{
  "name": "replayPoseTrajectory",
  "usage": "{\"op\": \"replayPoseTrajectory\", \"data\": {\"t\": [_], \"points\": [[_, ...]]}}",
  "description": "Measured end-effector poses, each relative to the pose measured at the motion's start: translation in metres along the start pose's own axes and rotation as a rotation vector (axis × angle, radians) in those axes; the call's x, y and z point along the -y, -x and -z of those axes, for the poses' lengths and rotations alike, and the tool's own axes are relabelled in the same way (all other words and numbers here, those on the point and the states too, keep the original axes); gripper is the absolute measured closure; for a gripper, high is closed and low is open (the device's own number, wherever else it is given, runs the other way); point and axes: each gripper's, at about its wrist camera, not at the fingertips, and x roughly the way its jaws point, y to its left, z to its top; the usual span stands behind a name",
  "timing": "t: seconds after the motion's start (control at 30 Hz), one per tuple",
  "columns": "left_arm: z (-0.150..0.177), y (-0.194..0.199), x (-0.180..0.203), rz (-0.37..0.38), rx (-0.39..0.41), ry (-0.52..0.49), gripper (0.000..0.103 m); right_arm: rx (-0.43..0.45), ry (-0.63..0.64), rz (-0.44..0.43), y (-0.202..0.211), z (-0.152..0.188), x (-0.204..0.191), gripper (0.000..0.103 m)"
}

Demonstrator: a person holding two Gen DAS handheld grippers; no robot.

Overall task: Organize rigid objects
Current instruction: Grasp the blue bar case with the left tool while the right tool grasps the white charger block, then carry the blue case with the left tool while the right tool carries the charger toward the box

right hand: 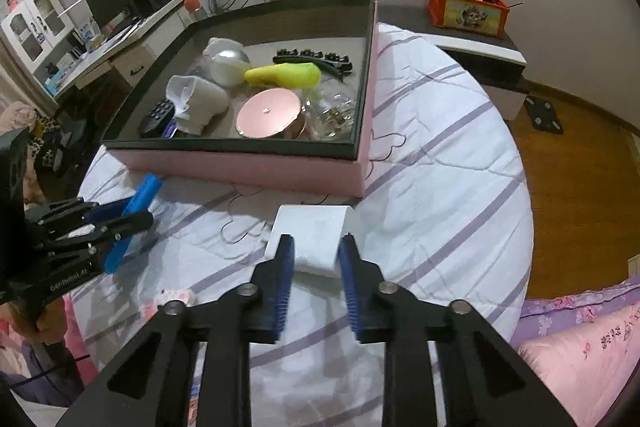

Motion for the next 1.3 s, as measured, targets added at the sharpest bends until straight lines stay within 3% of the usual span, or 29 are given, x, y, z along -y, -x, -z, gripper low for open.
{"op": "replayPoseTrajectory", "data": {"t": [0.03,0.07,0.1,0.13,0.23,0.4,0.63,0.93,1.3], "points": [[0.001,0.002,-0.003,0.003,-0.001,0.013,0.077,-0.031,0.030,0.045,-0.008,0.001,-0.003,0.079],[0.002,0.002,-0.005,0.006,-0.006,0.021,0.077,-0.039,0.027,0.055,-0.013,0.001,-0.002,0.066],[0.002,-0.001,-0.005,-0.001,-0.011,0.028,0.077,-0.035,-0.001,0.043,-0.016,0.001,0.001,0.030],[0.002,-0.003,-0.007,-0.012,-0.015,0.034,0.077,-0.044,-0.025,0.024,-0.020,0.000,0.003,0.019],[0.003,-0.010,-0.013,-0.024,-0.030,0.055,0.077,-0.075,-0.040,-0.016,-0.037,-0.004,0.000,0.018],[0.001,-0.022,-0.024,-0.043,-0.050,0.083,0.077,-0.035,0.051,0.088,-0.046,-0.011,-0.017,0.032],[-0.002,-0.019,-0.025,-0.045,-0.036,0.087,0.077,-0.029,0.039,0.020,-0.030,-0.004,-0.009,0.032],[0.001,0.027,-0.015,-0.035,0.055,0.076,0.077,0.095,0.023,0.035,0.026,0.006,-0.017,0.033],[0.007,0.105,-0.009,-0.055,0.227,0.064,0.077,0.309,0.038,0.034,0.113,0.018,-0.042,0.033]]}}
